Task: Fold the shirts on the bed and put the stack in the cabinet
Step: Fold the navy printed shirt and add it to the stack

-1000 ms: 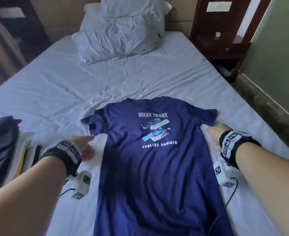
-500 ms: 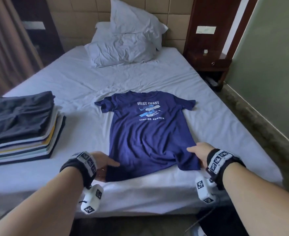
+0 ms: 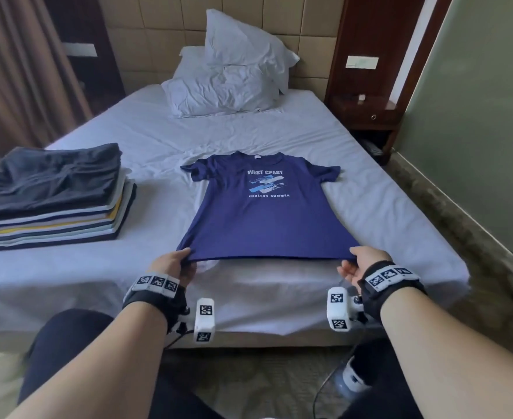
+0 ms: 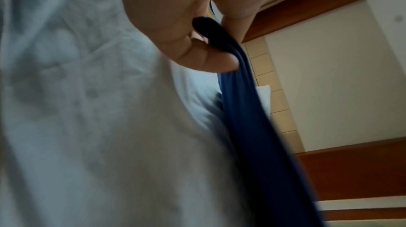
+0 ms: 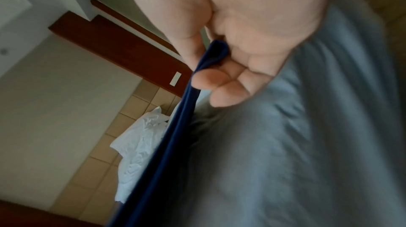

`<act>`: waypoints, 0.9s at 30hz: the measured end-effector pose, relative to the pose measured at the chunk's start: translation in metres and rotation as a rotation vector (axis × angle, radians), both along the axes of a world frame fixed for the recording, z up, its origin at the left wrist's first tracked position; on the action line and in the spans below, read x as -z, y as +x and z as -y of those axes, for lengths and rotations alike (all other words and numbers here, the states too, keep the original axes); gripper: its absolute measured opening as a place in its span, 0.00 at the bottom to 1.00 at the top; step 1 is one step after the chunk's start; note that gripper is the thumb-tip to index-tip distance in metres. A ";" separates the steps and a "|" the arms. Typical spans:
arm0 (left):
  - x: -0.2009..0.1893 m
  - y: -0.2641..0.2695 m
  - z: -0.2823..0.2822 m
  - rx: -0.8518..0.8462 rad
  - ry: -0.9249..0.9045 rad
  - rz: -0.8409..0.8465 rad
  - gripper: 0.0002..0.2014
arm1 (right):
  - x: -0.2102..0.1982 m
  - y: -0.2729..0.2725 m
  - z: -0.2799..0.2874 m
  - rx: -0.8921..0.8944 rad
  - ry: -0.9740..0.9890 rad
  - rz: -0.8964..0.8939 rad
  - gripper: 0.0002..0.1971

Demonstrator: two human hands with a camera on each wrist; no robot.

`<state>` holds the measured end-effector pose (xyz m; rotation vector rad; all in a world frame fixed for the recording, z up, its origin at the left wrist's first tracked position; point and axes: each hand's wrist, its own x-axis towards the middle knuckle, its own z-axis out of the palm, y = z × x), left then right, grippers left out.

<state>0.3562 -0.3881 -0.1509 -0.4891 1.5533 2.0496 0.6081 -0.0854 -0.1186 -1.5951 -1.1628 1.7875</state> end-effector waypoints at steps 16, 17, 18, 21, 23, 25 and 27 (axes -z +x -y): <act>0.000 -0.014 0.023 0.068 -0.650 -0.198 0.16 | 0.002 0.023 -0.017 -0.341 0.170 0.448 0.14; -0.013 -0.017 0.018 0.094 -0.704 -0.275 0.15 | 0.006 0.019 -0.033 -0.321 0.186 0.433 0.14; -0.022 -0.020 0.012 0.121 -0.745 -0.343 0.14 | 0.004 0.017 -0.042 -0.278 0.184 0.402 0.15; -0.050 -0.031 -0.024 0.249 -0.773 -0.510 0.15 | -0.006 0.005 -0.056 -0.173 0.159 0.312 0.12; -0.064 -0.039 -0.061 0.334 -0.797 -0.590 0.10 | -0.014 -0.008 -0.064 -0.157 0.149 0.247 0.09; -0.070 -0.045 -0.103 0.436 -0.809 -0.684 0.09 | -0.008 -0.024 -0.082 -0.163 0.096 0.186 0.08; -0.069 -0.051 -0.145 0.540 -0.804 -0.724 0.06 | 0.000 -0.039 -0.100 -0.163 0.059 0.158 0.07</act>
